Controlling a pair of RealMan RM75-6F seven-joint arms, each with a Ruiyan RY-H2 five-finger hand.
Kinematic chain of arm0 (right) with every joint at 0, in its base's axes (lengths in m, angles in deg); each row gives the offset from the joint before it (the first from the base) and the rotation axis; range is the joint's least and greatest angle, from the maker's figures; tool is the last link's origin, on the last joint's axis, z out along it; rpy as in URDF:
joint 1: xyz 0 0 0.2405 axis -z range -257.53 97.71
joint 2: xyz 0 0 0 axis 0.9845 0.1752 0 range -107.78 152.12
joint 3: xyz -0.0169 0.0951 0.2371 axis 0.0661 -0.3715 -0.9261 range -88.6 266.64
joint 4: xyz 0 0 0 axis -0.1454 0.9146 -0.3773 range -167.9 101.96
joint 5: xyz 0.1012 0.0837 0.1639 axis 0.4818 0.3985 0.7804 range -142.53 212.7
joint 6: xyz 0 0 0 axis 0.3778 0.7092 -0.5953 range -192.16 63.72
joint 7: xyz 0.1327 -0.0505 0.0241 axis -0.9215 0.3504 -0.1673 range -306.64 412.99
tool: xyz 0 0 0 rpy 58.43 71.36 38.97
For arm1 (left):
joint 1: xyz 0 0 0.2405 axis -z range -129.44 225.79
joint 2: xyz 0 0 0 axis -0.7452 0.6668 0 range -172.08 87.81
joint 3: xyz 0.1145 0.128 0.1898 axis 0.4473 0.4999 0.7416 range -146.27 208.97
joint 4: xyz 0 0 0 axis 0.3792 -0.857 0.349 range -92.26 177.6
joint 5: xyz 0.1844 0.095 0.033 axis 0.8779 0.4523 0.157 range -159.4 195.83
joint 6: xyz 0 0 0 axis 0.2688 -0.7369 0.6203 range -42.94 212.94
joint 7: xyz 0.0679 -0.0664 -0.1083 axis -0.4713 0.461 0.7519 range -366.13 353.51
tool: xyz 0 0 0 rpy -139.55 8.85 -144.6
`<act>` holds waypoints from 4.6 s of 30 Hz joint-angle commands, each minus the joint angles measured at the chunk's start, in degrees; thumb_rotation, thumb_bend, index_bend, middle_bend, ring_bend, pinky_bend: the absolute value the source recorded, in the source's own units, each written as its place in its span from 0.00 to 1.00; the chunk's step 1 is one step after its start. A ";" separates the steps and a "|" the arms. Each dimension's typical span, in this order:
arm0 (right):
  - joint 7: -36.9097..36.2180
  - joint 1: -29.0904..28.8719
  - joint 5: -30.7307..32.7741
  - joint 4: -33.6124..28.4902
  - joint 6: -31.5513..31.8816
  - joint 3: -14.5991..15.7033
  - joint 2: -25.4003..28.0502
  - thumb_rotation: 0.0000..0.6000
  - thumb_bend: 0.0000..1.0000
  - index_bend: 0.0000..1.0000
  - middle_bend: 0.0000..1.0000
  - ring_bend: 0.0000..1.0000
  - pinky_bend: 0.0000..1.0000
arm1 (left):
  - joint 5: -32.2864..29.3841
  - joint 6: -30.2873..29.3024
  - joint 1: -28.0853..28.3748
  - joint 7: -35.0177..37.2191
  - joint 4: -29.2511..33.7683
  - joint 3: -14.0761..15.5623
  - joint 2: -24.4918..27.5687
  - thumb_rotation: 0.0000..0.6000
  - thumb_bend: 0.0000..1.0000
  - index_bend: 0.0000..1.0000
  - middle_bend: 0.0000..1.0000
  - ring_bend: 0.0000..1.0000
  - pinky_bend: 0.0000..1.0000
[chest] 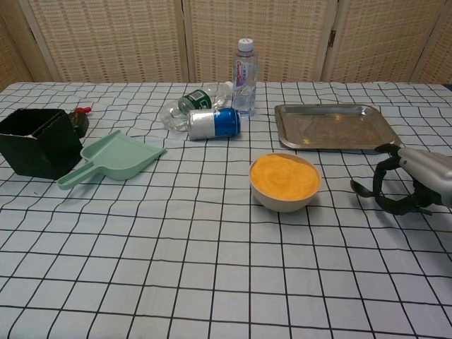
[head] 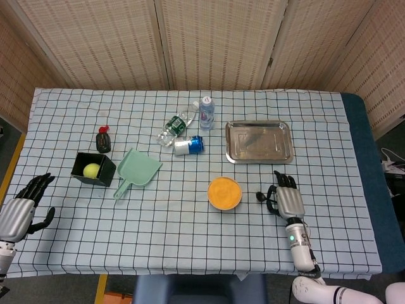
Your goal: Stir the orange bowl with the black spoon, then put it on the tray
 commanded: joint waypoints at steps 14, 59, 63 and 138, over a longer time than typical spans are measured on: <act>9.29 -5.46 -2.23 -10.21 1.80 -3.34 3.32 1.00 0.45 0.71 0.04 0.00 0.00 | -0.48 0.66 0.26 -0.19 0.03 -0.17 -0.07 1.00 0.48 0.00 0.00 0.00 0.21; 9.53 -10.84 -3.67 -11.20 2.89 0.64 2.82 1.00 0.45 0.37 0.04 0.00 0.00 | -0.98 0.50 0.23 0.29 -0.62 -0.50 -0.10 1.00 0.48 0.00 0.00 0.00 0.21; 4.02 -10.44 -5.91 -8.64 1.35 0.86 3.93 1.00 0.45 0.39 0.04 0.00 0.00 | -1.77 0.99 0.27 -0.76 -0.56 -0.74 -0.37 1.00 0.48 0.00 0.00 0.00 0.21; -7.69 -24.60 -5.92 8.95 -23.69 1.89 10.26 1.00 0.33 0.55 0.04 0.00 0.00 | -7.07 8.27 2.76 -5.63 -2.71 -2.29 -3.10 1.00 0.48 0.00 0.00 0.00 0.21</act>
